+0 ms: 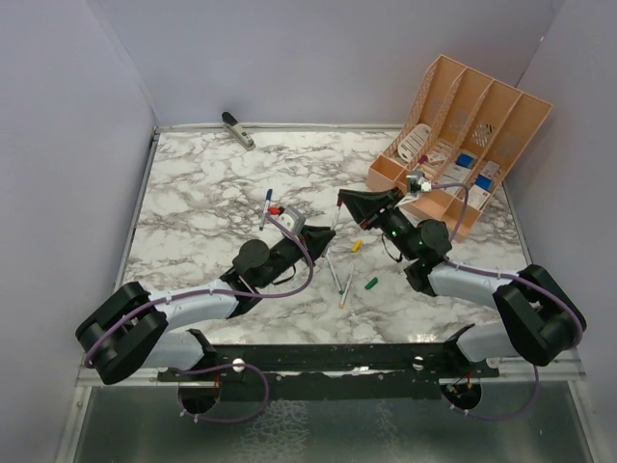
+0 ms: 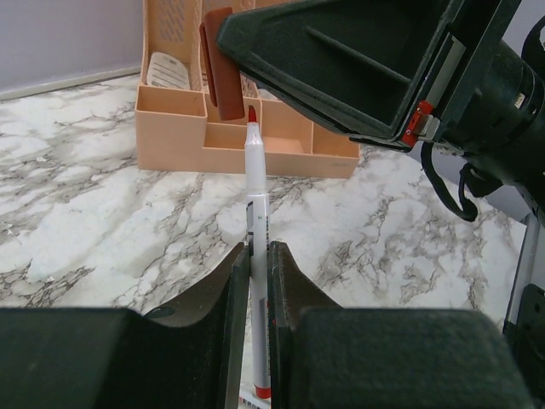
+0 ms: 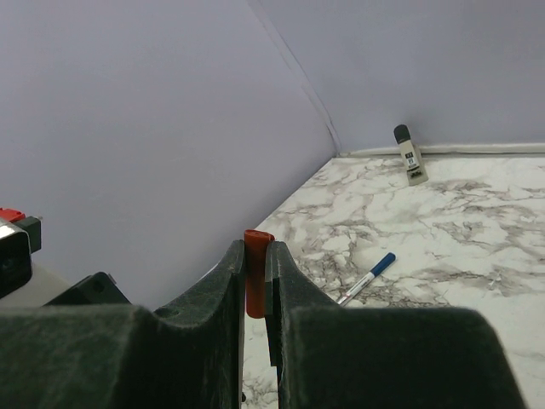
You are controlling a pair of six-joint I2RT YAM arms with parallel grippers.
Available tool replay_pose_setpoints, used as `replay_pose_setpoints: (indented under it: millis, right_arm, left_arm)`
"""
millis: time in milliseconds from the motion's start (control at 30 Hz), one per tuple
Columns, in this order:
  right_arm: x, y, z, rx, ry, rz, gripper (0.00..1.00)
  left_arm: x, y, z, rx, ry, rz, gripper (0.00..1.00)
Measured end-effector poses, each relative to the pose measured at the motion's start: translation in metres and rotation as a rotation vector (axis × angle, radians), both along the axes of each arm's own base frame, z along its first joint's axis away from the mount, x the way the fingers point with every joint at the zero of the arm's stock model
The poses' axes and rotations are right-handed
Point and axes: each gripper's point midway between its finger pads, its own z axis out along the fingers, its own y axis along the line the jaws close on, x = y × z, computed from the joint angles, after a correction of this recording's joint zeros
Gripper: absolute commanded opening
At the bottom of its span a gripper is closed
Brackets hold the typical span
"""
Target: Insert the pens into the pen caps
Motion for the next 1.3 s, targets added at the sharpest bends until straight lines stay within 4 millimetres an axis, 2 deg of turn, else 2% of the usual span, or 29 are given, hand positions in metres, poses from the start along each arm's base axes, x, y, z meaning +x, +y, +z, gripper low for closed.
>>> replay_pose_setpoints:
  millis: [333,1300]
  right_arm:
    - [-0.001,-0.009,0.018,0.009,-0.057,-0.045,0.01]
    - [-0.004,-0.003,0.016,0.025,-0.041,-0.022,0.01]
  left_arm:
    - [0.000,0.000,-0.001,-0.001,0.003,0.000,0.00]
    - [0.005,0.004,-0.001,0.002,0.000,0.015,0.00]
